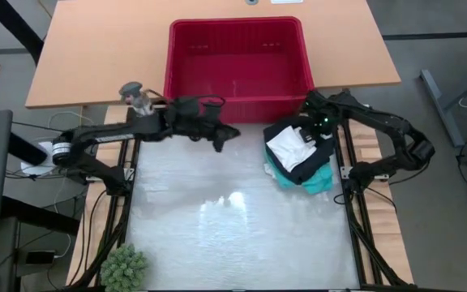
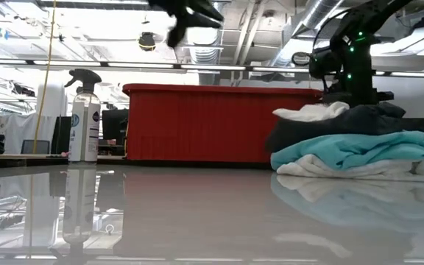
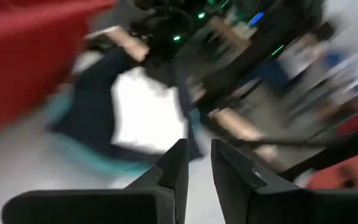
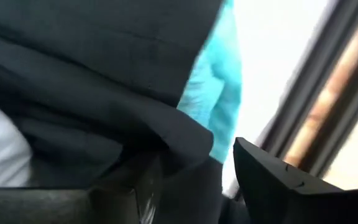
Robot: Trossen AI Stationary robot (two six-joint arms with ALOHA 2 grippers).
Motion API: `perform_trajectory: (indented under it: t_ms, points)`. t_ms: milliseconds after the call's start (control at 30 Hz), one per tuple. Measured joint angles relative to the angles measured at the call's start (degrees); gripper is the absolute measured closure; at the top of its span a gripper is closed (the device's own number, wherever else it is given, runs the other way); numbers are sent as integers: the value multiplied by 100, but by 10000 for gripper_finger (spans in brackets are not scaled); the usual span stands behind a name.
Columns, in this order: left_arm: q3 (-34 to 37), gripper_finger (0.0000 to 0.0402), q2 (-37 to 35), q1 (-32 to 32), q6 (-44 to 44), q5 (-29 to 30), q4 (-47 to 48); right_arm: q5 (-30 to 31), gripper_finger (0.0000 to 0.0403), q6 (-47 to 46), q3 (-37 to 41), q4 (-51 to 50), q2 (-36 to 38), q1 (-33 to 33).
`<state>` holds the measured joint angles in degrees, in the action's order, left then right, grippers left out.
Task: Fold Laundry from Bin
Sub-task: Put the stacked clothes into the red bin
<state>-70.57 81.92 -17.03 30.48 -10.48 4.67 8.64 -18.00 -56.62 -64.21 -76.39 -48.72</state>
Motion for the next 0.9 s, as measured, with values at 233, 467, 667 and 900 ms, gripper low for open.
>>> perform_trajectory:
  t_ms: [233, 467, 667, 900]
  points:
    - [1575, 316, 571, -208, 1468, -383, -2433, -577, 189, -201, -4, -212, 68, -338]
    - [1745, 285, 1009, -204, 1866, -780, -2633, -576, 189, -798, 252, -16, -83, -233]
    - [1738, 283, 964, -182, 1710, -1075, -2782, -727, 189, -1229, 913, 866, -114, -4]
    - [1738, 283, 956, -287, 1561, -1647, -2326, -1830, 197, -1534, 1536, 2142, -112, 558]
